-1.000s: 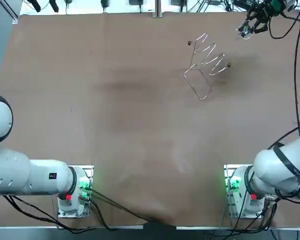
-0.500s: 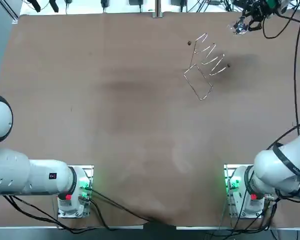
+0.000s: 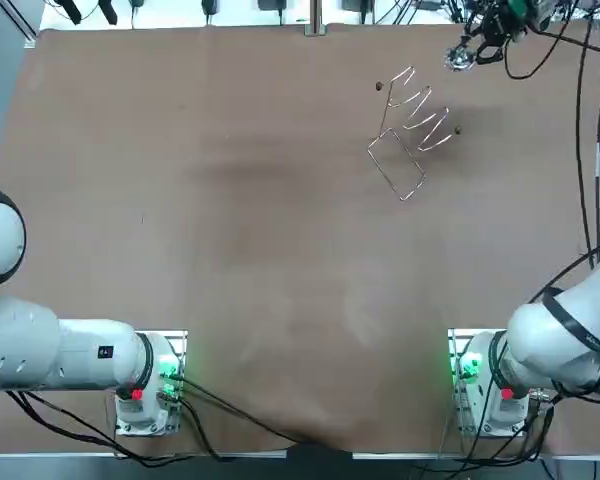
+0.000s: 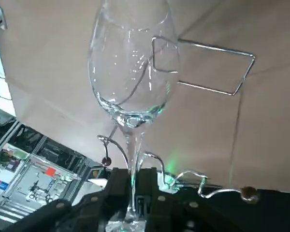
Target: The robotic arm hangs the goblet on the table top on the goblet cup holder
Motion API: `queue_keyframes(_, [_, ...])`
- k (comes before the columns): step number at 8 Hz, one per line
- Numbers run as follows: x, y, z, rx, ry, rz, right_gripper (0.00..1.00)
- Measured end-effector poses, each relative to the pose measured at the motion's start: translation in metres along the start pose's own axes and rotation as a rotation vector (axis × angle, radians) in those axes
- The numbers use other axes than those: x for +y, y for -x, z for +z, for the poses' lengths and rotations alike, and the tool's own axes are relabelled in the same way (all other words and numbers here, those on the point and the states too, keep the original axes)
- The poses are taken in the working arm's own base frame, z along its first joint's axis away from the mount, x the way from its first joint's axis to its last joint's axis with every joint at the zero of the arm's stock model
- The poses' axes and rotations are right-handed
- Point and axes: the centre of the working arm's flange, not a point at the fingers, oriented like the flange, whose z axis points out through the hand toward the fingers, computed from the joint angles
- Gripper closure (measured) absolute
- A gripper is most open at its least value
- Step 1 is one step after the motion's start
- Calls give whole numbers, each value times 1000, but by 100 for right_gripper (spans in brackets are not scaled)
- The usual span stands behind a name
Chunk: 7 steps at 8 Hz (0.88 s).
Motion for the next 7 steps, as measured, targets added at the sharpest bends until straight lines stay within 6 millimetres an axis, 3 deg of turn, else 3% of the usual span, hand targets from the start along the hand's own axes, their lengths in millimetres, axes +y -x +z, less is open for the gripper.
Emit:
queue_keyframes(4, [-14,-6,15,4,-63,40,90])
queue_keyframes(7, [-29,-1,41,-21,-53,60,90])
